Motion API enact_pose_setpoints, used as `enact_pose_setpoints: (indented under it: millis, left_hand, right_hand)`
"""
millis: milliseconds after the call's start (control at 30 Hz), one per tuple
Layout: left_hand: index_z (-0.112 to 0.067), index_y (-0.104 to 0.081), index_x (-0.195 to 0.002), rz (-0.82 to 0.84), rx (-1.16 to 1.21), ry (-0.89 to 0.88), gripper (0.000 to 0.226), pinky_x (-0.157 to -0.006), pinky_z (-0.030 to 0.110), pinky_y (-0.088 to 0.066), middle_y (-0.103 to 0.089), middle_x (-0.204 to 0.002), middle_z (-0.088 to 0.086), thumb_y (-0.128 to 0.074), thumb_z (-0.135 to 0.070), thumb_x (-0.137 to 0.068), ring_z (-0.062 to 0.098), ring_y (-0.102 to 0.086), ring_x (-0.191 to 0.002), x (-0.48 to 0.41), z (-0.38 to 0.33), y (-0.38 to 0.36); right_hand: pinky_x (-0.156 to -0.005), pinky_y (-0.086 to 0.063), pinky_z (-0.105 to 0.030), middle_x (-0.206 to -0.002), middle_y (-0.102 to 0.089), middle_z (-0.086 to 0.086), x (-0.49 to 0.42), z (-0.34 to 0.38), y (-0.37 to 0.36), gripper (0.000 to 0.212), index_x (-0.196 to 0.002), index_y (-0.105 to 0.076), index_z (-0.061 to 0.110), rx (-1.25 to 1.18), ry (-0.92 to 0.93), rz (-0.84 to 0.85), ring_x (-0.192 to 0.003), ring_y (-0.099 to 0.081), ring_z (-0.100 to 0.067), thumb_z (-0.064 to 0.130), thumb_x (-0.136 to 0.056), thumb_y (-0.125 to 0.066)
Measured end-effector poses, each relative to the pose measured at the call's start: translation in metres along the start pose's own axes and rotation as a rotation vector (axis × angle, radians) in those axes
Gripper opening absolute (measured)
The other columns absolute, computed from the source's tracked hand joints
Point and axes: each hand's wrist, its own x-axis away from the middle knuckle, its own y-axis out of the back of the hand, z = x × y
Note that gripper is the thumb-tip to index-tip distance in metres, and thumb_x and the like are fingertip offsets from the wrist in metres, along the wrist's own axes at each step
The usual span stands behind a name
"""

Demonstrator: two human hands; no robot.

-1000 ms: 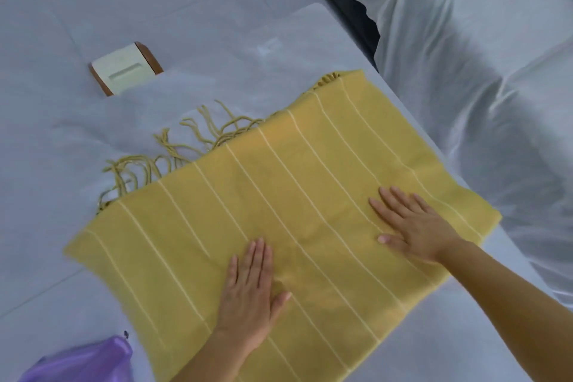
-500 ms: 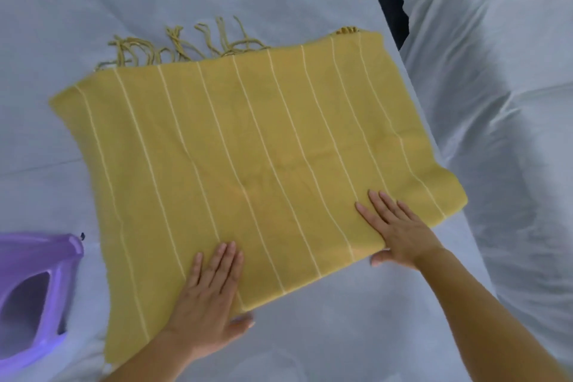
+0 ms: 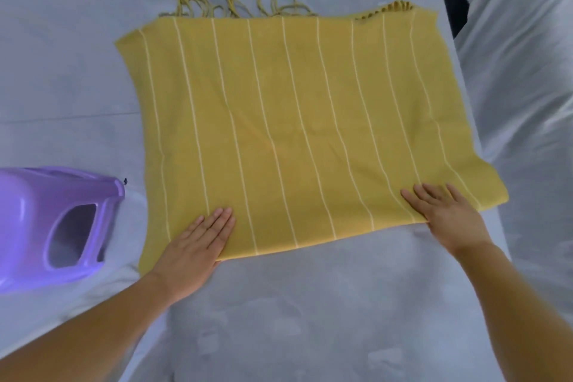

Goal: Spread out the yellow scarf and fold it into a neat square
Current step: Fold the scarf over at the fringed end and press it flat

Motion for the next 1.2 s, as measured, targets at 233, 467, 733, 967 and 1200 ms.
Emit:
enact_pose_setpoints:
  millis: [233,467,733,967,1200]
  left_hand:
    - [-0.007,-0.008,-0.148,-0.049,-0.060,-0.162,0.070,-0.115,0.036,-0.008,0.004,-0.157,0.006,-0.030,-0.010,-0.083,0.019,0.002,-0.145,0.016,0.014,-0.003]
    - [-0.006,-0.004,-0.148,-0.018,-0.062,-0.288,0.071,-0.114,0.038,-0.009,0.003,-0.157,0.008,-0.026,-0.002,-0.081,0.021,-0.001,-0.144,0.042,0.004,-0.009]
    - [-0.005,-0.007,-0.148,0.220,0.012,-0.339,0.076,-0.111,0.036,-0.011,-0.024,-0.153,0.009,-0.028,-0.005,-0.075,0.023,-0.025,-0.140,0.105,-0.015,-0.004]
    - [-0.010,-0.043,-0.124,0.257,0.015,-0.180,0.064,-0.101,0.024,-0.035,-0.063,-0.121,0.004,-0.027,-0.002,-0.063,0.016,-0.064,-0.106,0.083,0.023,0.038]
    - [-0.013,-0.065,-0.114,0.331,0.024,-0.091,0.082,-0.067,0.020,-0.053,-0.066,-0.117,0.004,-0.092,-0.012,-0.037,0.013,-0.068,-0.094,0.049,0.045,0.091]
  right_hand:
    - [-0.099,-0.027,-0.041,-0.120,-0.064,-0.014,0.063,0.025,-0.021,0.062,-0.131,-0.040,0.019,-0.099,-0.073,0.067,-0.107,-0.063,-0.033,0.005,-0.072,-0.025]
    - [-0.098,-0.029,-0.037,-0.123,-0.061,-0.014,0.139,0.070,-0.043,0.068,-0.133,-0.037,0.019,-0.194,-0.230,0.138,-0.111,-0.060,-0.033,0.002,-0.069,-0.026]
    - [-0.108,-0.011,-0.026,-0.123,-0.062,-0.007,0.227,0.111,-0.050,0.069,-0.132,-0.041,0.020,-0.209,-0.223,0.410,-0.108,-0.063,-0.027,0.000,-0.068,-0.027]
    - [-0.082,-0.043,-0.028,-0.094,-0.073,-0.001,0.212,0.081,-0.024,0.042,-0.107,-0.069,0.022,-0.144,-0.235,0.401,-0.082,-0.071,-0.018,0.010,-0.072,-0.049]
    - [-0.100,-0.033,-0.021,-0.139,-0.046,0.016,0.138,0.042,0.056,0.042,-0.140,-0.034,0.042,-0.021,-0.161,0.436,-0.123,-0.048,-0.006,0.038,-0.098,-0.038]
